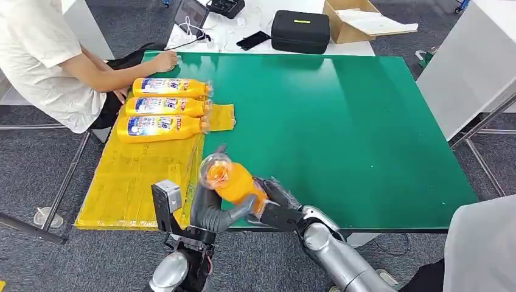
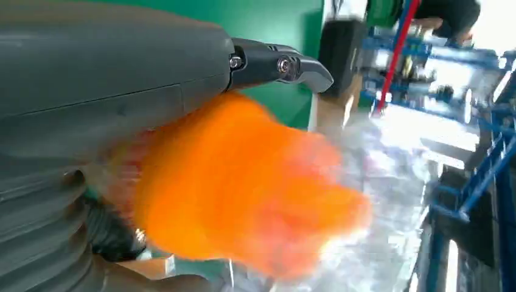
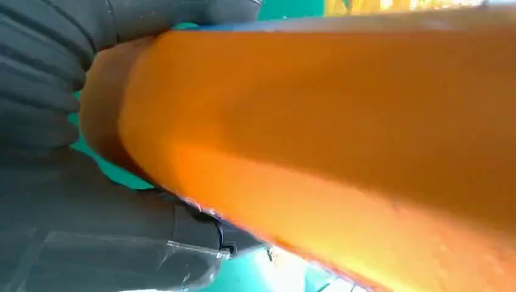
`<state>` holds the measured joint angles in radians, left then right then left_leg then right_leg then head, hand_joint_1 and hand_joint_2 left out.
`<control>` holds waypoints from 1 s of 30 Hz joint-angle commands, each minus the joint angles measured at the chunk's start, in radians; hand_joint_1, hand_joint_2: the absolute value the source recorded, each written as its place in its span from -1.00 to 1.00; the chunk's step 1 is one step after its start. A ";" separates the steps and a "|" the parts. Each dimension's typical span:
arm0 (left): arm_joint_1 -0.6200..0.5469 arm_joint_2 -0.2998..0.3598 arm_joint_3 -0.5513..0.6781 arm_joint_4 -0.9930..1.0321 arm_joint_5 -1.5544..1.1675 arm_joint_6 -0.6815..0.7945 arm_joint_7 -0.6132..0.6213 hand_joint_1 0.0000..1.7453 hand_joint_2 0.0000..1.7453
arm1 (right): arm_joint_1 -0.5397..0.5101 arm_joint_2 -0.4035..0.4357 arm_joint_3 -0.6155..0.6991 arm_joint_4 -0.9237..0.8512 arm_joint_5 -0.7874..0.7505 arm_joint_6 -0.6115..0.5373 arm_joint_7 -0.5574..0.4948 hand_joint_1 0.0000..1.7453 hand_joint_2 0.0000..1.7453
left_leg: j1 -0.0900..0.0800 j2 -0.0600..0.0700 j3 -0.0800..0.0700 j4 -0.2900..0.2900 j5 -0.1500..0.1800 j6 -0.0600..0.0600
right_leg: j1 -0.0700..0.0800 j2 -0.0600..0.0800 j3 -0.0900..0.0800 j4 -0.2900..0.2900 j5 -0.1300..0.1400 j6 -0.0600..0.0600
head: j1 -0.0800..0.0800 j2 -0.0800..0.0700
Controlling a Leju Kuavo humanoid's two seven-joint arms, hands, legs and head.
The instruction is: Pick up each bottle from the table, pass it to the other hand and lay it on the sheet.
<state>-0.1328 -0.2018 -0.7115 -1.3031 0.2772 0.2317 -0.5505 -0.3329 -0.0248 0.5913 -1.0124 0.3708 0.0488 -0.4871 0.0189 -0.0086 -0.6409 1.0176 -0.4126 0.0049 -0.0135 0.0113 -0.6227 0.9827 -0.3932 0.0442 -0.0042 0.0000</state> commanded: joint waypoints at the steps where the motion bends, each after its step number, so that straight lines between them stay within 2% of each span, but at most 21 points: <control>1: -0.083 -0.006 -0.041 0.146 -0.111 0.144 -0.011 -1.00 1.00 | -0.035 -0.028 -0.005 -0.014 -0.054 0.018 0.030 1.00 1.00 | -0.001 -0.001 0.002 -0.001 0.000 0.001 | 0.000 -0.002 0.003 0.000 -0.001 -0.001 | 0.000 0.000; 4: -0.087 -0.010 -0.041 0.159 -0.111 0.146 -0.014 -1.00 1.00 | -0.033 -0.030 -0.005 -0.019 -0.055 0.020 0.032 1.00 1.00 | -0.001 0.001 0.006 -0.001 -0.001 0.001 | 0.000 -0.001 0.006 0.000 -0.002 -0.002 | 0.000 0.000; 5: -0.087 -0.010 -0.041 0.159 -0.111 0.146 -0.014 -1.00 1.00 | -0.033 -0.030 -0.005 -0.019 -0.055 0.020 0.032 1.00 1.00 | -0.001 0.000 0.002 -0.001 0.000 0.001 | 0.000 -0.001 0.002 0.000 0.000 -0.001 | 0.000 0.000; 9: -0.094 -0.011 -0.049 0.181 -0.140 0.163 0.002 -1.00 1.00 | -0.033 -0.031 -0.004 -0.025 -0.055 0.017 0.033 1.00 1.00 | -0.001 0.000 0.003 -0.001 -0.001 0.001 | 0.000 -0.001 0.003 0.000 -0.001 -0.001 | 0.000 0.000; 10: -0.095 -0.015 -0.045 0.193 -0.140 0.163 0.007 -0.54 1.00 | -0.033 -0.033 -0.007 -0.032 -0.056 0.014 0.035 1.00 1.00 | -0.001 0.000 0.002 -0.001 0.000 0.000 | 0.000 -0.001 0.002 0.000 0.000 -0.001 | 0.000 0.000; 11: -0.098 -0.019 -0.042 0.207 -0.142 0.163 0.007 0.64 1.00 | -0.032 -0.034 -0.011 -0.042 -0.059 0.012 0.039 1.00 1.00 | -0.001 0.001 0.004 -0.001 -0.001 0.001 | 0.000 -0.001 0.004 0.000 -0.001 -0.002 | 0.000 0.000; 12: -0.100 -0.020 -0.040 0.213 -0.141 0.161 0.008 0.96 1.00 | -0.033 -0.035 -0.012 -0.047 -0.058 0.012 0.041 1.00 1.00 | -0.001 0.000 0.003 -0.001 -0.001 0.001 | 0.000 -0.001 0.003 0.000 -0.001 -0.001 | 0.000 0.000; 16: -0.104 -0.027 -0.027 0.220 -0.110 0.121 0.020 1.00 1.00 | -0.028 -0.031 -0.015 -0.069 -0.070 0.019 0.053 1.00 1.00 | -0.001 0.001 0.002 -0.001 0.000 0.001 | 0.000 0.000 0.002 0.000 0.000 -0.001 | 0.000 0.000; 18: -0.100 -0.020 -0.032 0.207 -0.085 0.077 0.042 1.00 1.00 | -0.021 -0.031 -0.020 -0.075 -0.079 0.020 0.053 1.00 1.00 | -0.001 0.001 0.004 -0.001 -0.001 0.001 | 0.000 0.000 0.004 0.000 -0.001 -0.001 | 0.000 0.000; 20: -0.087 -0.012 -0.026 0.190 0.003 -0.026 0.105 1.00 1.00 | -0.011 -0.028 -0.035 -0.085 -0.105 0.030 0.042 1.00 1.00 | -0.001 0.002 0.004 -0.001 -0.001 0.001 | 0.000 0.000 0.004 0.000 -0.001 -0.002 | 0.000 0.000; 23: -0.079 -0.004 -0.029 0.172 0.044 -0.078 0.120 1.00 1.00 | -0.007 -0.029 -0.036 -0.089 -0.110 0.034 0.037 1.00 1.00 | -0.001 0.002 0.004 -0.001 -0.002 0.001 | 0.000 0.001 0.004 0.000 -0.001 -0.002 | 0.000 0.000; 30: -0.080 0.001 -0.031 0.148 0.067 -0.100 0.124 1.00 1.00 | -0.004 -0.025 -0.038 -0.083 -0.117 0.038 0.027 1.00 1.00 | -0.001 0.003 0.003 -0.001 -0.001 0.001 | 0.000 0.002 0.002 0.000 -0.001 -0.001 | 0.000 0.000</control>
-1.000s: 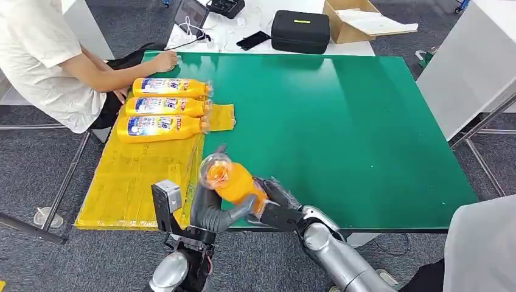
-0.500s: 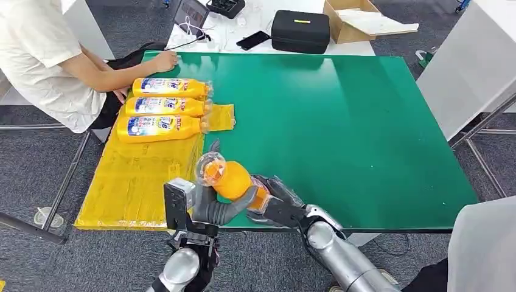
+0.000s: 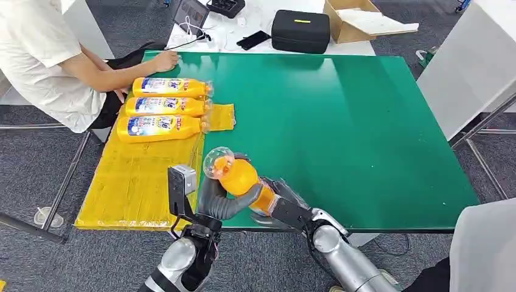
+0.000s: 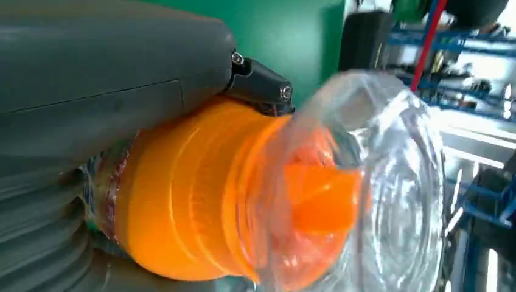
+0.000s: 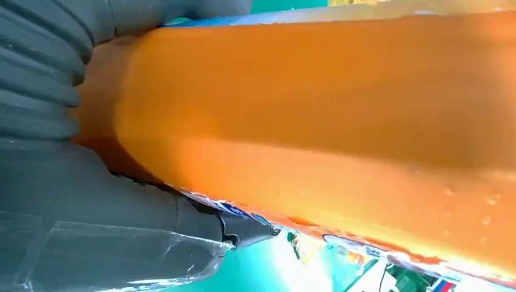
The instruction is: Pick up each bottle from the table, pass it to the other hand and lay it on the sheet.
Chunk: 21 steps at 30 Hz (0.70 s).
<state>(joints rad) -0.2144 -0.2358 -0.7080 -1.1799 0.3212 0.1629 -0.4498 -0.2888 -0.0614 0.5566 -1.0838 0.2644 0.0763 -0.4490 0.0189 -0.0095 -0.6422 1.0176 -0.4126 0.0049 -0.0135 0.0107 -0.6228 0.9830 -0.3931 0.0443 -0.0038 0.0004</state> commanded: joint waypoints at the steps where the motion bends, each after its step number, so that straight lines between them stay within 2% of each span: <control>1: 0.002 0.035 -0.035 0.025 0.023 -0.031 0.023 1.00 1.00 | -0.049 0.012 -0.003 -0.012 -0.011 0.010 -0.011 1.00 1.00 | -0.001 0.003 0.003 -0.001 -0.001 0.000 | 0.000 0.002 0.002 0.000 0.000 -0.001 | 0.000 0.000; 4: 0.002 0.035 -0.035 0.025 0.023 -0.031 0.023 1.00 1.00 | -0.049 0.012 -0.003 -0.012 -0.011 0.010 -0.011 1.00 1.00 | -0.001 0.005 0.007 0.000 -0.002 0.001 | -0.001 0.003 0.005 0.000 -0.002 -0.002 | 0.000 0.000; 5: 0.002 0.035 -0.035 0.025 0.023 -0.031 0.023 1.00 1.00 | -0.049 0.012 -0.003 -0.012 -0.011 0.010 -0.011 1.00 1.00 | -0.001 0.003 0.002 -0.001 -0.001 0.000 | 0.000 0.002 0.001 0.000 0.000 -0.001 | 0.000 0.000; 18: 0.006 0.034 -0.023 0.018 0.070 -0.057 0.033 1.00 1.00 | -0.052 0.017 -0.003 -0.003 -0.016 0.011 -0.016 0.98 1.00 | -0.001 0.004 0.004 -0.001 -0.001 0.001 | -0.001 0.002 0.003 0.000 -0.001 -0.001 | -0.001 0.000; 19: 0.007 0.036 -0.023 0.012 0.076 -0.057 0.031 1.00 1.00 | -0.050 0.019 -0.006 -0.003 -0.019 0.009 -0.017 0.70 1.00 | -0.001 0.004 0.003 0.000 -0.001 0.000 | 0.000 0.002 0.001 0.000 0.000 -0.001 | -0.001 0.000; 20: 0.011 0.039 -0.021 0.000 0.079 -0.050 0.026 1.00 1.00 | -0.044 0.022 -0.015 -0.004 -0.023 0.000 -0.019 0.18 1.00 | -0.001 0.005 0.005 -0.001 -0.002 0.001 | -0.001 0.003 0.003 0.000 -0.001 -0.002 | 0.000 0.000; 21: 0.014 0.042 -0.018 -0.010 0.073 -0.036 0.018 1.00 1.00 | -0.038 0.027 -0.025 -0.005 -0.023 -0.021 -0.016 -0.98 1.00 | -0.001 0.004 0.004 -0.001 -0.001 0.001 | -0.001 0.003 0.002 0.000 -0.001 -0.001 | 0.000 0.000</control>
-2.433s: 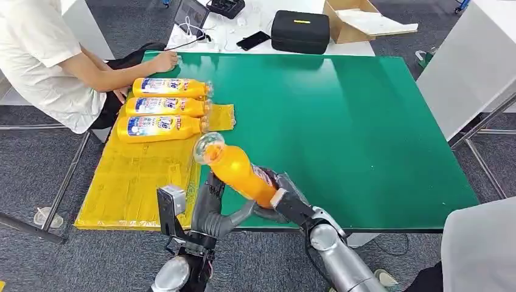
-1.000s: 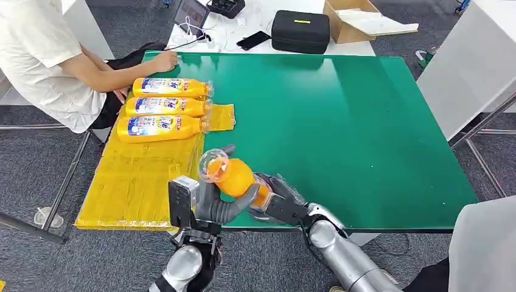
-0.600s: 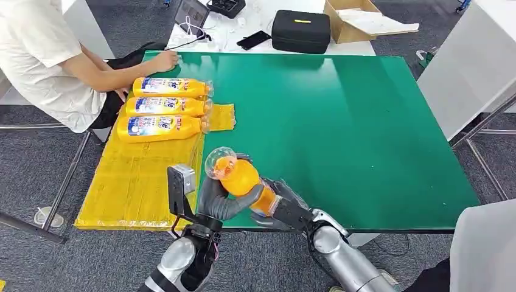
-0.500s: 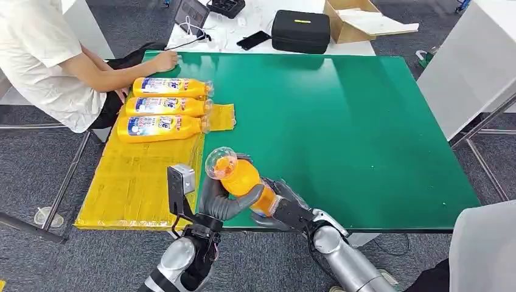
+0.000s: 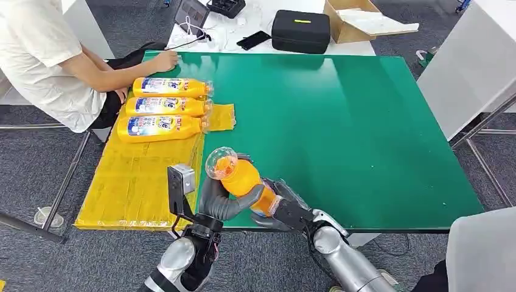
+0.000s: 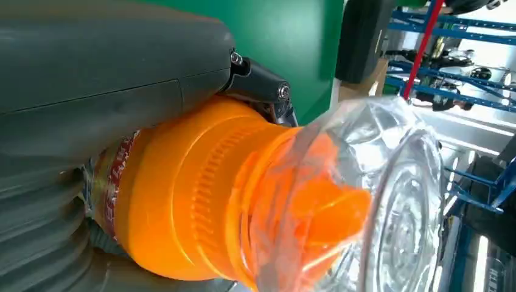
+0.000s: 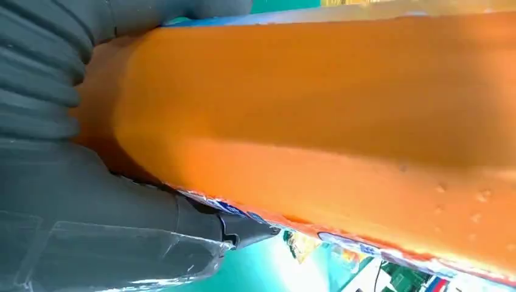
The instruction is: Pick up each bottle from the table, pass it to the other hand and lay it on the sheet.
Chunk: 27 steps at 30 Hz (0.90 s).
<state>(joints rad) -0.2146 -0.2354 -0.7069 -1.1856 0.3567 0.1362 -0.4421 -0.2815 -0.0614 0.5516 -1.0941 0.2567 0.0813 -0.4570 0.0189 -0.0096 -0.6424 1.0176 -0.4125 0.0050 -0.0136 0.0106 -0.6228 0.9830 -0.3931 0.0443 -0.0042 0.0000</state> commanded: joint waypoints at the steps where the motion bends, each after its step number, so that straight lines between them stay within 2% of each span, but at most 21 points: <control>1: 0.019 0.045 -0.017 -0.019 0.033 0.004 0.007 1.00 1.00 | -0.037 0.033 -0.029 0.005 -0.007 -0.064 -0.002 -1.00 1.00 | -0.001 0.003 0.003 -0.001 -0.001 0.000 | 0.000 0.002 0.001 0.000 0.000 -0.001 | 0.000 0.000; 3: 0.027 0.055 -0.011 -0.049 0.016 0.030 -0.001 1.00 1.00 | -0.026 0.043 -0.041 0.003 0.048 -0.158 -0.004 -1.00 1.00 | -0.001 0.004 0.005 -0.001 -0.002 0.000 | 0.000 0.003 0.003 0.000 -0.001 -0.002 | 0.000 0.000; 4: 0.035 0.061 -0.007 -0.071 -0.001 0.054 -0.010 1.00 1.00 | -0.015 0.057 -0.058 -0.001 0.084 -0.233 -0.004 -1.00 -1.00 | -0.001 0.003 0.003 -0.001 -0.001 0.000 | 0.000 0.002 0.002 0.000 -0.001 -0.001 | 0.000 0.000; 8: 0.049 0.072 0.004 -0.146 -0.033 0.121 -0.015 1.00 1.00 | -0.001 0.104 -0.116 -0.007 0.211 -0.521 -0.034 -1.00 -1.00 | -0.001 0.004 0.006 -0.001 -0.002 0.000 | 0.000 0.002 0.004 0.000 -0.002 -0.002 | 0.000 0.000; 9: 0.048 0.072 0.003 -0.149 -0.040 0.131 -0.016 1.00 1.00 | -0.002 0.105 -0.121 -0.009 0.217 -0.542 -0.038 -1.00 -1.00 | 0.000 0.004 0.004 0.000 -0.002 0.000 | 0.000 0.003 0.002 0.000 -0.001 -0.002 | 0.000 0.000; 10: 0.047 0.074 0.005 -0.155 -0.083 0.191 -0.042 1.00 1.00 | 0.011 0.121 -0.167 -0.021 0.268 -0.728 -0.099 -1.00 -1.00 | -0.001 0.004 0.004 -0.001 -0.002 0.000 | 0.000 0.002 0.002 0.000 -0.001 -0.002 | 0.000 0.000; 11: 0.046 0.077 0.010 -0.154 -0.101 0.218 -0.052 1.00 1.00 | 0.025 0.122 -0.212 -0.041 0.295 -0.779 -0.116 -1.00 -1.00 | 0.000 0.003 0.002 -0.001 -0.001 0.000 | 0.000 0.002 0.000 0.000 0.000 -0.001 | 0.000 0.000; 13: 0.053 0.082 0.023 -0.159 -0.094 0.222 -0.050 1.00 1.00 | 0.055 0.151 -0.316 -0.070 0.324 -0.779 -0.159 -1.00 -1.00 | -0.001 0.003 0.006 -0.001 -0.002 0.001 | 0.000 0.001 0.005 0.000 -0.002 -0.002 | 0.000 0.000; 14: 0.060 0.084 0.032 -0.165 -0.084 0.221 -0.050 1.00 1.00 | 0.068 0.161 -0.360 -0.080 0.329 -0.779 -0.178 -1.00 -1.00 | -0.001 0.000 0.001 -0.001 0.000 0.000 | 0.000 -0.001 0.000 0.000 0.000 -0.001 | 0.000 0.000; 18: 0.073 0.087 0.044 -0.190 -0.086 0.233 -0.072 1.00 1.00 | 0.086 0.168 -0.415 -0.086 0.311 -0.779 -0.226 -1.00 -1.00 | -0.001 0.002 0.004 -0.001 -0.001 0.001 | -0.001 0.000 0.003 0.000 -0.001 -0.002 | 0.000 0.000; 21: 0.061 0.095 0.037 -0.179 -0.227 0.355 -0.126 1.00 1.00 | 0.099 0.179 -0.455 -0.110 0.324 -0.779 -0.241 -1.00 -1.00 | -0.001 0.000 0.003 -0.001 -0.001 0.000 | 0.000 -0.002 0.002 0.000 -0.002 -0.002 | 0.000 0.000; 23: 0.012 0.130 0.014 -0.090 -0.575 0.560 -0.099 1.00 1.00 | 0.111 0.181 -0.472 -0.164 0.324 -0.779 -0.241 -1.00 -1.00 | -0.001 0.000 0.004 -0.001 -0.001 0.000 | 0.000 -0.003 0.003 0.000 -0.002 -0.002 | 0.000 0.000; 24: 0.004 0.134 0.034 -0.065 -0.649 0.562 -0.067 1.00 1.00 | 0.114 0.185 -0.483 -0.181 0.332 -0.779 -0.241 -1.00 -1.00 | -0.001 -0.001 0.006 -0.002 -0.001 0.000 | -0.001 -0.003 0.004 0.000 -0.002 -0.003 | 0.000 0.000; 25: -0.014 0.136 0.081 -0.016 -0.847 0.562 0.004 1.00 1.00 | 0.120 0.194 -0.504 -0.215 0.332 -0.779 -0.241 -1.00 -1.00 | -0.002 0.001 0.009 -0.002 -0.003 0.000 | 0.000 -0.003 0.007 0.000 -0.003 -0.004 | 0.000 0.000; 27: -0.039 0.146 0.154 0.041 -1.070 0.562 0.089 1.00 1.00 | 0.134 0.215 -0.551 -0.272 0.355 -0.779 -0.241 -1.00 -1.00 | -0.001 0.000 0.006 -0.002 -0.001 0.000 | 0.000 -0.003 0.004 0.000 -0.002 -0.003 | 0.000 0.000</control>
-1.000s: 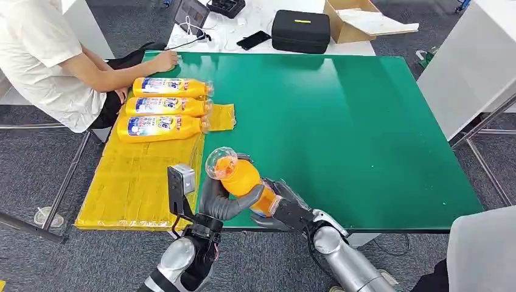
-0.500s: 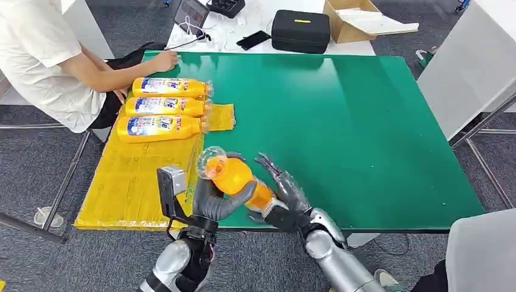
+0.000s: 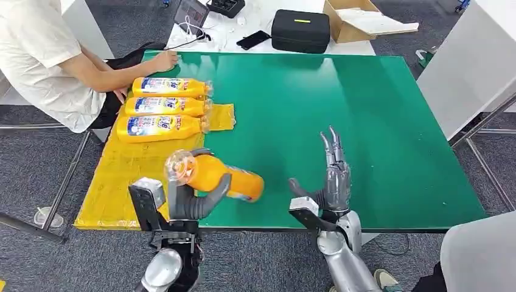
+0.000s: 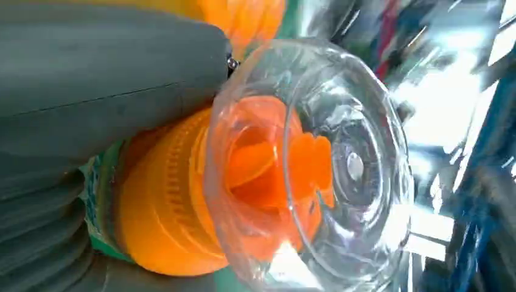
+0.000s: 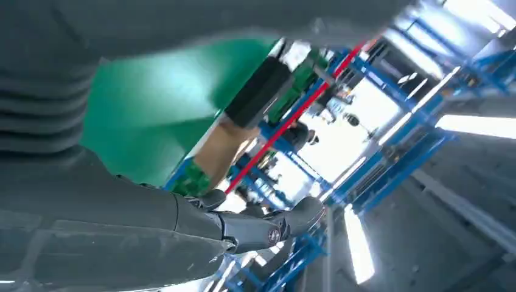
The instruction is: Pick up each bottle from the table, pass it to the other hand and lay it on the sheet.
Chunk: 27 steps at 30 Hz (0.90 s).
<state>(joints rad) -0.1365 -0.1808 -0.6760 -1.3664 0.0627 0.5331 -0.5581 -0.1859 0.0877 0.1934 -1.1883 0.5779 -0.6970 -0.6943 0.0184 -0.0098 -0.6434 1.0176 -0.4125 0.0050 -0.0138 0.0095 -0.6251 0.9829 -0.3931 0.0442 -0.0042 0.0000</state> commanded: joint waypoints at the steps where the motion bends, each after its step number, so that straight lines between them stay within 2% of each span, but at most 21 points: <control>1: -0.130 0.097 0.137 0.250 -0.861 0.161 0.263 1.00 1.00 | 0.052 0.079 -0.224 -0.217 0.044 -0.001 -0.004 -1.00 -1.00 | -0.001 0.000 0.004 -0.002 0.000 0.000 | 0.000 -0.002 0.003 -0.001 -0.001 -0.002 | 0.000 0.000; 2: -0.135 0.111 0.158 0.241 -0.914 0.151 0.301 1.00 1.00 | 0.073 0.088 -0.258 -0.259 0.040 -0.001 -0.004 -1.00 -1.00 | -0.001 0.000 0.008 -0.002 -0.001 0.000 | 0.000 -0.002 0.007 0.000 -0.002 -0.003 | 0.000 0.000; 4: -0.122 0.109 0.191 0.212 -0.884 0.134 0.297 1.00 1.00 | 0.099 0.094 -0.297 -0.282 0.025 -0.001 -0.004 -1.00 -1.00 | -0.001 -0.002 0.006 -0.002 0.000 0.000 | 0.000 -0.004 0.006 0.000 -0.002 -0.003 | 0.000 0.000; 8: -0.122 0.109 0.191 0.212 -0.884 0.134 0.297 1.00 1.00 | 0.099 0.094 -0.297 -0.282 0.025 -0.001 -0.004 -1.00 -1.00 | 0.000 0.000 0.003 -0.001 0.000 0.000 | 0.000 -0.001 0.002 0.000 -0.001 -0.002 | 0.000 0.000; 11: -0.089 0.101 0.203 0.161 -0.835 0.110 0.288 1.00 1.00 | 0.121 0.093 -0.322 -0.293 0.028 -0.001 -0.004 -1.00 -1.00 | 0.000 0.001 0.007 -0.001 -0.002 0.000 | 0.000 -0.002 0.006 0.000 -0.003 -0.002 | 0.000 0.000; 13: -0.079 0.106 0.224 0.165 -0.939 0.139 0.309 1.00 1.00 | 0.113 0.090 -0.325 -0.258 0.022 -0.001 -0.001 -1.00 -1.00 | 0.000 0.000 0.007 -0.001 -0.002 0.000 | 0.000 -0.002 0.007 0.000 -0.003 -0.002 | 0.000 0.000; 14: -0.094 0.123 0.224 0.192 -1.033 0.107 0.378 1.00 1.00 | 0.149 0.071 -0.318 -0.274 -0.002 -0.001 -0.004 -1.00 -1.00 | 0.000 0.000 0.004 -0.001 -0.001 0.000 | 0.000 -0.002 0.004 0.000 -0.002 -0.002 | 0.000 0.000; 17: -0.182 0.164 0.203 0.324 -1.168 -0.064 0.488 1.00 1.00 | 0.141 0.053 -0.286 -0.256 -0.022 -0.001 -0.004 -1.00 -1.00 | 0.000 0.000 0.004 -0.001 0.000 0.000 | 0.001 -0.002 0.004 -0.001 -0.001 -0.002 | 0.000 0.000; 22: -0.378 0.172 0.142 0.568 -1.220 -0.316 0.501 1.00 1.00 | 0.105 0.021 -0.207 -0.200 -0.071 -0.001 -0.004 -1.00 -1.00 | 0.000 0.000 0.004 -0.001 0.001 0.000 | 0.001 -0.002 0.004 0.000 0.000 -0.002 | 0.000 0.000; 24: -0.430 0.162 0.129 0.636 -1.204 -0.371 0.472 1.00 1.00 | 0.097 0.015 -0.187 -0.185 -0.082 -0.001 -0.004 -1.00 -1.00 | 0.001 -0.001 0.004 -0.001 0.002 0.000 | 0.001 -0.003 0.004 0.000 0.000 -0.002 | 0.000 0.000; 27: -0.430 0.162 0.129 0.636 -1.204 -0.371 0.472 1.00 1.00 | 0.097 0.015 -0.187 -0.185 -0.082 -0.001 -0.004 -1.00 -1.00 | 0.001 0.001 0.002 0.000 0.003 -0.001 | 0.001 -0.001 0.002 0.000 0.001 -0.001 | 0.000 0.000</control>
<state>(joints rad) -0.3883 -0.0465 -0.4864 -0.9906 -1.1429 0.2139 -0.0691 -0.0492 0.1430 -0.0503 -1.4515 0.5154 -0.6973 -0.6973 0.0193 -0.0094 -0.6438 1.0176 -0.4092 0.0037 -0.0134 0.0095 -0.6255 0.9834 -0.3920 0.0439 -0.0042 0.0000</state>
